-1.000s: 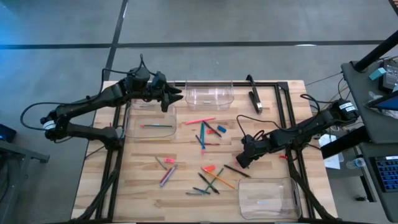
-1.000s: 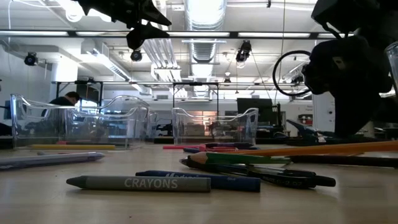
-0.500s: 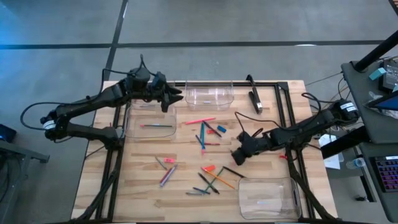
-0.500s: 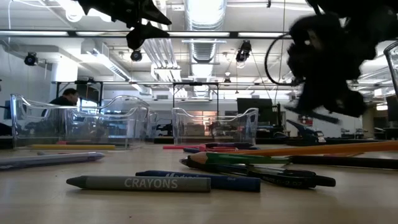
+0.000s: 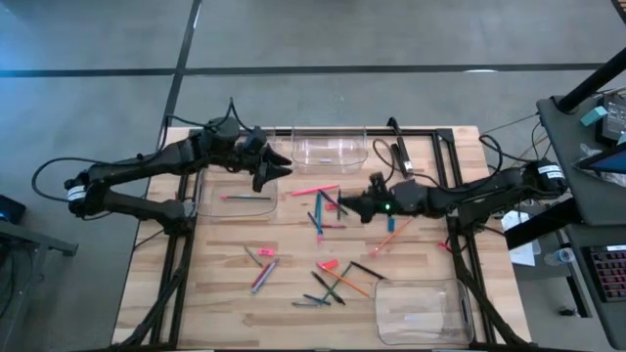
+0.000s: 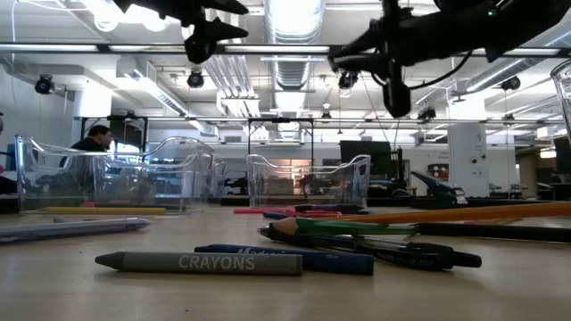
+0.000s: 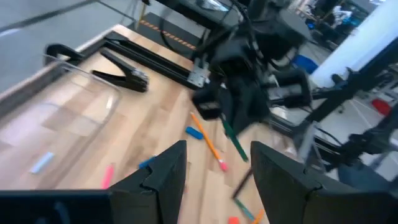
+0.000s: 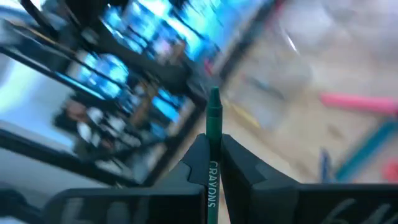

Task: Sort crayons/erasers/pens/pencils in bins
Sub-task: Put the green crayon into the top left transparent bin

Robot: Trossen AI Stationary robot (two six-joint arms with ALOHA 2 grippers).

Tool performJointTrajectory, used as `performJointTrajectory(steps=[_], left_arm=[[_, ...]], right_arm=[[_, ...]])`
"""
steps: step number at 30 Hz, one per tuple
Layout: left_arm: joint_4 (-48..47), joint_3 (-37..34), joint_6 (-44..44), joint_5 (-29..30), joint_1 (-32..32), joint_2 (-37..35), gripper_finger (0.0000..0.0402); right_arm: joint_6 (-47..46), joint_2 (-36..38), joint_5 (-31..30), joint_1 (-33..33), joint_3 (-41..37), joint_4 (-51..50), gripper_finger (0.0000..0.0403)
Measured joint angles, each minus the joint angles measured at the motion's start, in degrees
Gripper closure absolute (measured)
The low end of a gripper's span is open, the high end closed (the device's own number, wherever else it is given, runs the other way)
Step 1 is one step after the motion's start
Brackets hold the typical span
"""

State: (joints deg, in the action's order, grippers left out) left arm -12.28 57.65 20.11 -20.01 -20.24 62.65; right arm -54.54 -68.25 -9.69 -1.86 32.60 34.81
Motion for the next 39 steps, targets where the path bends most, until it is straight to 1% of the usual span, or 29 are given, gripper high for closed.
performJointTrajectory(steps=[4, 9, 14, 20, 23, 26, 30, 32, 37, 39], left_arm=[[1.9, 0.0, 2.0, 0.1, 1.6, 0.0, 0.0238], [4.8, 0.0, 6.3, 0.8, 2.5, 1.3, 0.0234], [6.2, 0.0, 9.1, 0.3, 4.1, 5.0, 0.0207], [11.1, 0.1, 13.6, -3.6, 6.5, 10.0, 0.0163], [13.2, 0.1, 14.1, -4.4, 7.1, 10.6, 0.0151], [13.6, 0.1, 14.1, -4.6, 7.3, 9.8, 0.0148], [13.3, 0.1, 13.7, -4.6, 7.3, 7.6, 0.0148], [13.3, 0.1, 12.7, -4.6, 7.2, 6.3, 0.0148], [13.3, 0.1, 12.0, -4.6, 7.2, 4.9, 0.0148], [13.3, 0.1, 12.1, -4.5, 7.2, 4.7, 0.0148]], right_arm=[[2.8, 0.0, 0.0, 3.0, 0.0, 6.8, 0.0390], [3.1, 0.0, 0.0, 5.4, 0.0, 8.0, 0.0390], [3.1, 0.0, 0.0, 6.3, 0.0, 8.9, 0.0390], [3.4, 0.0, -0.1, 6.4, 0.0, 10.9, 0.0390], [3.2, 0.0, -0.9, 6.4, 0.0, 10.9, 0.0390], [3.1, 0.0, -1.2, 6.4, 0.0, 10.9, 0.0390], [4.8, 0.0, -2.4, 6.4, 2.3, 9.5, 0.0390], [6.4, -0.1, -2.5, 6.4, 4.7, 7.0, 0.0390], [10.1, -0.2, -2.5, 6.4, 12.1, -5.9, 0.0390], [10.8, -0.2, -2.4, 6.4, 14.5, -9.3, 0.0390]])
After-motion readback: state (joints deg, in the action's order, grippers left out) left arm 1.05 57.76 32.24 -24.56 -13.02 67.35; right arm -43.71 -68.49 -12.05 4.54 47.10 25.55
